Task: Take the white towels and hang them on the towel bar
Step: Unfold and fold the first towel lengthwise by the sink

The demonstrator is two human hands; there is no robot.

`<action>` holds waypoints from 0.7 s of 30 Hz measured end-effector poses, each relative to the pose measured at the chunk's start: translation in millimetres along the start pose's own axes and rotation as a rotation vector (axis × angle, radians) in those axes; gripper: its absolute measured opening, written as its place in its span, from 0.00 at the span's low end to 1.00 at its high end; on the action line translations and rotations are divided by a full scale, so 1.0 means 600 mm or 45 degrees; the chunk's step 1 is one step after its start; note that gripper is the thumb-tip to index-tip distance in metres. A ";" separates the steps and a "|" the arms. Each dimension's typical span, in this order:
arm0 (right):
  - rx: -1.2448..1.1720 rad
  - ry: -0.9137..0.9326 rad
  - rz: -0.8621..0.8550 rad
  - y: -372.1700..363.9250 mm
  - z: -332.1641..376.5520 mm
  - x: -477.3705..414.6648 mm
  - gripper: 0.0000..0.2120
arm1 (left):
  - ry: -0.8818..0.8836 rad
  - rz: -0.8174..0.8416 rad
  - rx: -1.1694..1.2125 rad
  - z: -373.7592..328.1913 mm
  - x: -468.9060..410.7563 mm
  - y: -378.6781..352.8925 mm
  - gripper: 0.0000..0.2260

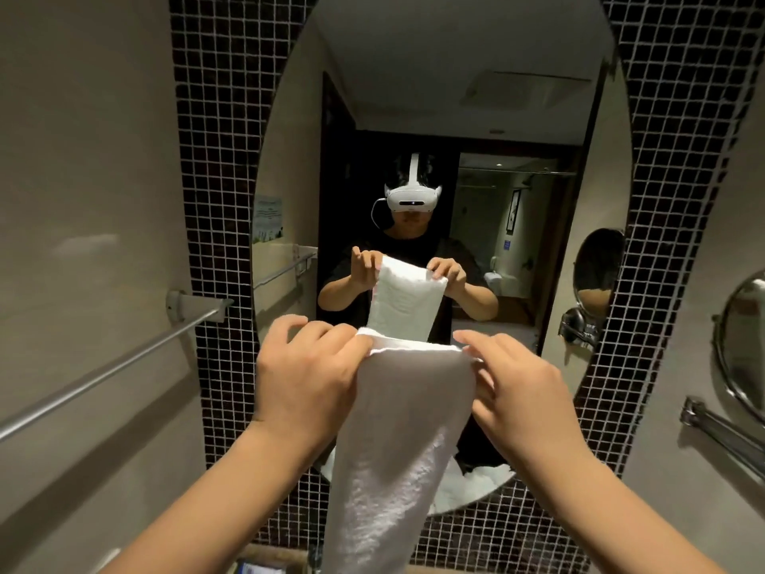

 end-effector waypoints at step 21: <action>0.294 0.207 -0.129 -0.054 0.009 -0.015 0.18 | 0.187 0.035 0.208 0.009 -0.014 0.016 0.10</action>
Point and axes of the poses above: each hand's wrist, its own x-axis away from the middle knuckle, its own y-axis out of the back of the hand, z = x × y, the point moved 2 cm from there along -x, towards the middle knuckle, and after that the axes turned 5 degrees about -x, right-handed, at the moved point
